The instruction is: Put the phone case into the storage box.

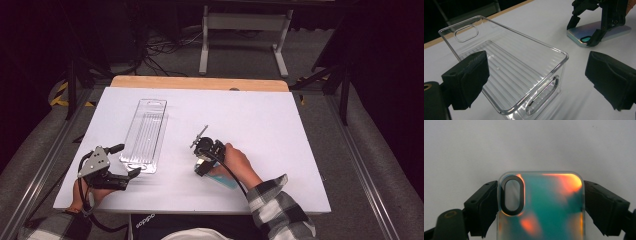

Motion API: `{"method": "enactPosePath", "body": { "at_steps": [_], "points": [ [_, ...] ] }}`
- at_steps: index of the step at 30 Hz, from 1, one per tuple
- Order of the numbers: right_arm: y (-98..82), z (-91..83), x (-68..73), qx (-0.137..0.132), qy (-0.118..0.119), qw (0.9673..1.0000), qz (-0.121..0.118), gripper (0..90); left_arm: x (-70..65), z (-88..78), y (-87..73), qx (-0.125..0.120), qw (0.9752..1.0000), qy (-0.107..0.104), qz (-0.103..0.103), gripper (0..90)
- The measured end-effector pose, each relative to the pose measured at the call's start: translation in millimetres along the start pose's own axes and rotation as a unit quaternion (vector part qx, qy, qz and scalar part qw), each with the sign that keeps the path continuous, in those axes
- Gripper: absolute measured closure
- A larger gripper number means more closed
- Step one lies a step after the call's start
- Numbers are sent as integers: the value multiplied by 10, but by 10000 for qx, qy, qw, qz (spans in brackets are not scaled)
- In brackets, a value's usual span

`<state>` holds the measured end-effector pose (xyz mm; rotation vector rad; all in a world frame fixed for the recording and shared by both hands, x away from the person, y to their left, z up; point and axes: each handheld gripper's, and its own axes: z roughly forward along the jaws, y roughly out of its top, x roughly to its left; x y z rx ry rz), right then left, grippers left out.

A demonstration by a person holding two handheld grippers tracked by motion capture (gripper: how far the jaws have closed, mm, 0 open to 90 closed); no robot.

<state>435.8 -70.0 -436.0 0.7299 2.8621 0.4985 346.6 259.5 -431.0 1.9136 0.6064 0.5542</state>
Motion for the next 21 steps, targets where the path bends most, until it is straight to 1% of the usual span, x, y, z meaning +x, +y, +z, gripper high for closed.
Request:
{"method": "enactPosePath", "body": {
  "at_steps": [1, 3, 5, 7, 9, 11, 14, 15, 17, 18, 20, 21],
  "points": [
    [0, 0, 0, 0, 0, 10000, 0, 175, 0, 0, 0, 0, 10000, 0, 0, 60],
    [1, -16, 40, -58, -152, 9998, -104, 176, -1, 3, 0, 3, 10000, -3, -1, 60],
    [0, -17, 45, -110, -180, 9997, -98, 176, -1, 4, 0, 0, 10000, -5, 1, 60],
    [-5, -24, 38, -204, -177, 9996, -37, 176, 0, 2, 0, 2, 10000, -9, -2, 60],
    [-13, -48, 21, -356, -174, 9992, 62, 176, 2, -3, -1, -9, 10000, -24, -12, 60],
    [-23, -95, 2, -563, -197, 9981, 140, 176, 4, -4, -1, -15, 10000, -22, -18, 60],
    [-58, -189, -23, -855, -227, 9956, 303, 176, 2, -4, 1, -11, 10000, -25, -14, 60],
    [-73, -224, -31, -959, -304, 9943, 343, 176, 2, -2, 1, -13, 10000, -32, -18, 60],
    [-103, -298, -42, -1177, -359, 9916, 405, 176, -1, 6, 1, -29, 10000, -6, -18, 60],
    [-121, -344, -44, -1309, -426, 9894, 454, 176, -2, 8, 2, -20, 10000, -11, -15, 60],
    [-151, -421, -43, -1515, -483, 9860, 508, 177, -8, 7, 7, 7, 10000, -32, -14, 61],
    [-162, -448, -42, -1585, -537, 9845, 535, 177, -12, 11, 9, -28, 10000, -20, -29, 61]
  ]
}}
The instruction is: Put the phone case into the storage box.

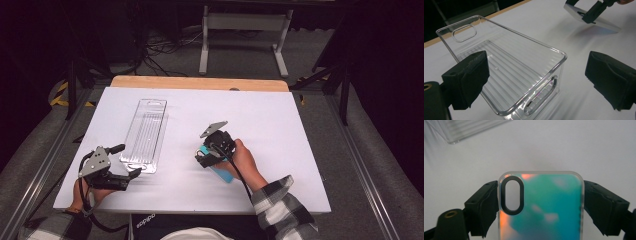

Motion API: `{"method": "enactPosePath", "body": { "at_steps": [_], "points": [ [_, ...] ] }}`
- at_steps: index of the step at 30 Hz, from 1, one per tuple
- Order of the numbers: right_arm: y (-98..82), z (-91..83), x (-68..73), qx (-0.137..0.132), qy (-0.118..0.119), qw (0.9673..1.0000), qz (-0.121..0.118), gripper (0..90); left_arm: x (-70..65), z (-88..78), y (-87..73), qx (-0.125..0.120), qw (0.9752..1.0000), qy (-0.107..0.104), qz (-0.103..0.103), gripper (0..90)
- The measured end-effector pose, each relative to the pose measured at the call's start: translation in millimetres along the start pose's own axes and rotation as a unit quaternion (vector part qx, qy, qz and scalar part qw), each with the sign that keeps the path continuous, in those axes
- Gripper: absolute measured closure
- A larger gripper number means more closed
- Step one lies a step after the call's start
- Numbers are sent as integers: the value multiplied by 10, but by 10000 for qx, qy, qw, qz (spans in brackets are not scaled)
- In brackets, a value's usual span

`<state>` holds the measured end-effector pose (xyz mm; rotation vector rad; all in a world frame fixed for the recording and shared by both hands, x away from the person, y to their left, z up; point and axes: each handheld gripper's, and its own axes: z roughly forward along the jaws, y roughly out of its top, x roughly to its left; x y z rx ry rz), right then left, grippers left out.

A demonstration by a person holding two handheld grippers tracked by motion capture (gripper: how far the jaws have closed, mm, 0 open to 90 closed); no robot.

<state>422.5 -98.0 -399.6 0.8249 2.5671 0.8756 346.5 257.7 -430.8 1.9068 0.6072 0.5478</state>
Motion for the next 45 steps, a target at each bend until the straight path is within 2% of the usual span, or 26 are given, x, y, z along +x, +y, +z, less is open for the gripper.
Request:
{"method": "enactPosePath", "body": {
  "at_steps": [4, 7, 11, 14, 15, 17, 19, 21, 22, 24, 26, 27, 28, 30, 31, 34, 36, 37, 38, 39, 43, 44, 45],
  "points": [
    [-10, -170, -9, -448, -150, 9988, 114, 177, -12, 4, 28, -58, 10000, -11, -63, 63],
    [-10, -269, -6, -709, -310, 9969, 157, 178, -41, 21, 67, -70, 10000, -11, -34, 71],
    [-7, -355, -6, -1006, -391, 9940, 170, 178, -111, 59, 154, -195, 9996, -185, 16, 88],
    [-6, -399, 6, -1267, -449, 9908, 181, 177, -142, 87, 193, -248, 9993, -266, -15, 94],
    [-4, -420, 18, -1390, -517, 9888, 186, 177, -166, 123, 235, -265, 9991, -330, 18, 97],
    [0, -433, 30, -1459, -539, 9877, 176, 177, -185, 152, 265, -273, 9988, -399, 39, 98],
    [16, -497, 83, -1824, -685, 9808, 115, 177, -207, 194, 301, -320, 9984, -458, 60, 109],
    [22, -529, 106, -2034, -690, 9766, 130, 177, -251, 262, 362, -357, 9975, -608, 44, 117],
    [22, -529, 106, -2034, -690, 9766, 130, 177, -251, 262, 362, -357, 9975, -608, 44, 125],
    [36, -560, 140, -2175, -697, 9734, 160, 177, -294, 336, 418, -424, 9964, -727, -53, 132],
    [45, -589, 175, -2336, -720, 9695, 176, 177, -335, 409, 469, -490, 9954, -814, -102, 145],
    [55, -617, 207, -2478, -718, 9659, 206, 177, -385, 471, 513, -512, 9945, -904, -127, 161],
    [55, -617, 207, -2478, -718, 9659, 206, 177, -385, 471, 513, -512, 9945, -904, -127, 176],
    [65, -641, 234, -2584, -680, 9634, 229, 177, -456, 549, 573, -514, 9940, -966, -47, 187],
    [68, -657, 261, -2684, -676, 9606, 235, 177, -512, 617, 622, -519, 9937, -994, -82, 216],
    [72, -664, 292, -2711, -651, 9601, 236, 177, -553, 690, 672, -532, 9931, -1041, -45, 257],
    [64, -671, 308, -2795, -661, 9575, 281, 177, -591, 749, 702, -564, 9933, -1004, -51, 296],
    [65, -672, 316, -2808, -636, 9572, 292, 177, -603, 785, 725, -516, 9927, -1089, -61, 316],
    [64, -674, 330, -2846, -652, 9560, 298, 177, -618, 810, 735, -555, 9925, -1089, -78, 329],
    [63, -673, 347, -2893, -634, 9546, 306, 177, -642, 852, 764, -560, 9927, -1072, -7, 359],
    [60, -668, 380, -2931, -644, 9534, 304, 177, -671, 902, 800, -598, 9921, -1103, -17, 406],
    [58, -661, 403, -2990, -637, 9516, 307, 177, -679, 926, 813, -628, 9918, -1110, -32, 457],
    [56, -661, 410, -2997, -654, 9513, 305, 177, -684, 931, 819, -629, 9918, -1113, -31, 478]
  ]
}}
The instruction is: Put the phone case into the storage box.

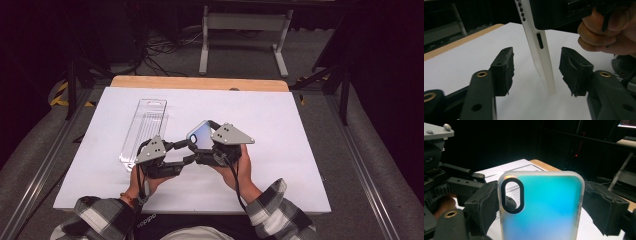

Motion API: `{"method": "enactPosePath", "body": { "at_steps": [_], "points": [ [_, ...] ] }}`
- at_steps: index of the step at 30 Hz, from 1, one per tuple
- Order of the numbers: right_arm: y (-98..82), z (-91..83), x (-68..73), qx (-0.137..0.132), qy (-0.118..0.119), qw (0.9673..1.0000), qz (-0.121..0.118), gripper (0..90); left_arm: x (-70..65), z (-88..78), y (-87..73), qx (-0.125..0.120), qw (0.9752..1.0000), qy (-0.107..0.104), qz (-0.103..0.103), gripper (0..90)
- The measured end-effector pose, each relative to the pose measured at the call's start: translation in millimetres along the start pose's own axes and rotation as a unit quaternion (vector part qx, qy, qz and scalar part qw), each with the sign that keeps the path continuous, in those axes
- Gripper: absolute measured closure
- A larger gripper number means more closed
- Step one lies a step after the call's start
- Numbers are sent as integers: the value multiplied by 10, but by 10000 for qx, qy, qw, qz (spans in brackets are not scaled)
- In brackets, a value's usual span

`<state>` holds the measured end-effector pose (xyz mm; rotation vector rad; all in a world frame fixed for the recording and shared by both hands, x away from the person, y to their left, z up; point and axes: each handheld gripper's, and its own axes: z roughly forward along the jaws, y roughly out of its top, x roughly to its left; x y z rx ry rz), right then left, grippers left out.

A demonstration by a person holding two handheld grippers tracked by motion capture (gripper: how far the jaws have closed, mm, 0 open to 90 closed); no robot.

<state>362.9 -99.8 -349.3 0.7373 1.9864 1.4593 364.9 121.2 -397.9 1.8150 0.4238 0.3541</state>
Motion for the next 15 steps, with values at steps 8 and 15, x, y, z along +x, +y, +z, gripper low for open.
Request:
{"method": "enactPosePath", "body": {
  "at_steps": [8, 15],
  "points": [
    [-40, 26, 64, -67, 20, 10000, 3, 176, -17, -1, 10, -201, 9998, 55, 25, 673],
    [-49, 23, 71, -106, -14, 9999, 19, 175, -4, -16, 11, -181, 9998, 36, 72, 768]
  ]
}}
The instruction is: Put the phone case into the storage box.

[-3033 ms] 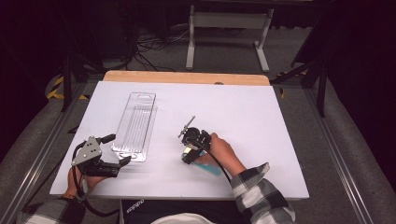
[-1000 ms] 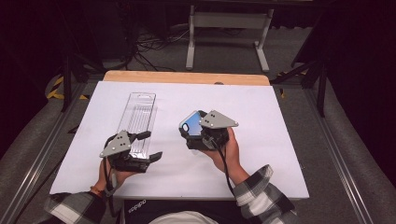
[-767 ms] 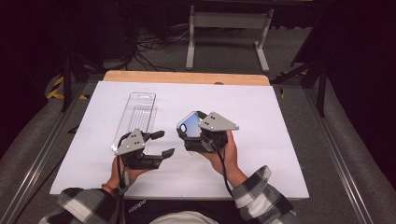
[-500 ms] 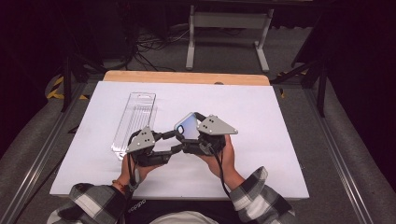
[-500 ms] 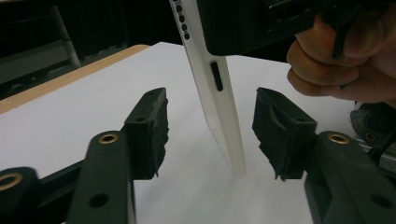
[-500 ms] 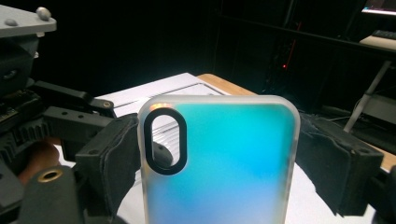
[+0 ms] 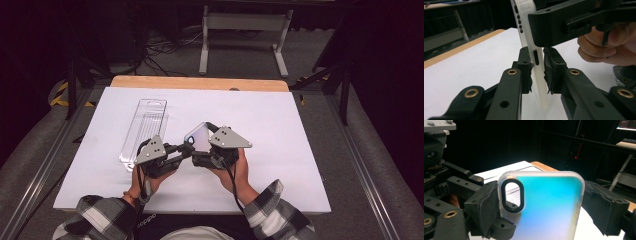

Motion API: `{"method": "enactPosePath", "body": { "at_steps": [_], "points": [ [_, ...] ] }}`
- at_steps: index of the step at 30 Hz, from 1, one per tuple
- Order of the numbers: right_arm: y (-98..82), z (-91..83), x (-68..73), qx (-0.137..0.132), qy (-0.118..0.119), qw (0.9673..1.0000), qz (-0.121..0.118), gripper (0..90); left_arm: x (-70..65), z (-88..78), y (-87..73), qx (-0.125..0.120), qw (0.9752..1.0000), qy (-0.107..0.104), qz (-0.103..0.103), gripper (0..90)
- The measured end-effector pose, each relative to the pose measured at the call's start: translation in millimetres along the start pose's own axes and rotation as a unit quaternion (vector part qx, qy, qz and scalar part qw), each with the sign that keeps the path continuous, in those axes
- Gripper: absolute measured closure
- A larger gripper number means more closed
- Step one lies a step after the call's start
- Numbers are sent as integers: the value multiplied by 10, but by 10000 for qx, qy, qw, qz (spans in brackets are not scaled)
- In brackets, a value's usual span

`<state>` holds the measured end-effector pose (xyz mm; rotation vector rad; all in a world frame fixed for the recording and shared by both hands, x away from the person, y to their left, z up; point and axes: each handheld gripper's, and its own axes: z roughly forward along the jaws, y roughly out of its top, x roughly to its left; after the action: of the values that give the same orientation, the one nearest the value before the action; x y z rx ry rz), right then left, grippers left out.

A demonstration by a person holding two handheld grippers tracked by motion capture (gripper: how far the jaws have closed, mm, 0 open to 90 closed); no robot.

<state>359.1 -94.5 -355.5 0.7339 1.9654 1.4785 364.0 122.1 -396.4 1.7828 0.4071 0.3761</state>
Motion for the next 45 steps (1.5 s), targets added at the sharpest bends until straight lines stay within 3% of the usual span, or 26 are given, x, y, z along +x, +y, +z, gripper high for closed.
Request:
{"method": "enactPosePath", "body": {
  "at_steps": [5, 15, 19, 28, 36, 45],
  "points": [
    [-2, -8, 12, -10, 12, 10000, -10, 175, 35, -26, 7, 54, 10000, 47, 48, 806],
    [12, -37, 28, 14, 41, 10000, -65, 173, 26, -50, 28, 124, 9998, -65, 114, 812],
    [18, -52, 25, 40, 108, 9999, -84, 172, 25, -66, 42, 161, 9995, -80, 249, 813],
    [21, -70, 38, 133, 109, 9994, -316, 172, 54, -117, 52, 179, 9993, -18, 317, 813],
    [-1, -114, 45, 38, 123, 9987, -503, 204, 84, -188, 69, 227, 9991, 15, 368, 815],
    [-78, -198, 23, -49, -30, 9964, -850, 209, 116, -262, 71, 247, 9988, 2, 428, 815]
  ]
}}
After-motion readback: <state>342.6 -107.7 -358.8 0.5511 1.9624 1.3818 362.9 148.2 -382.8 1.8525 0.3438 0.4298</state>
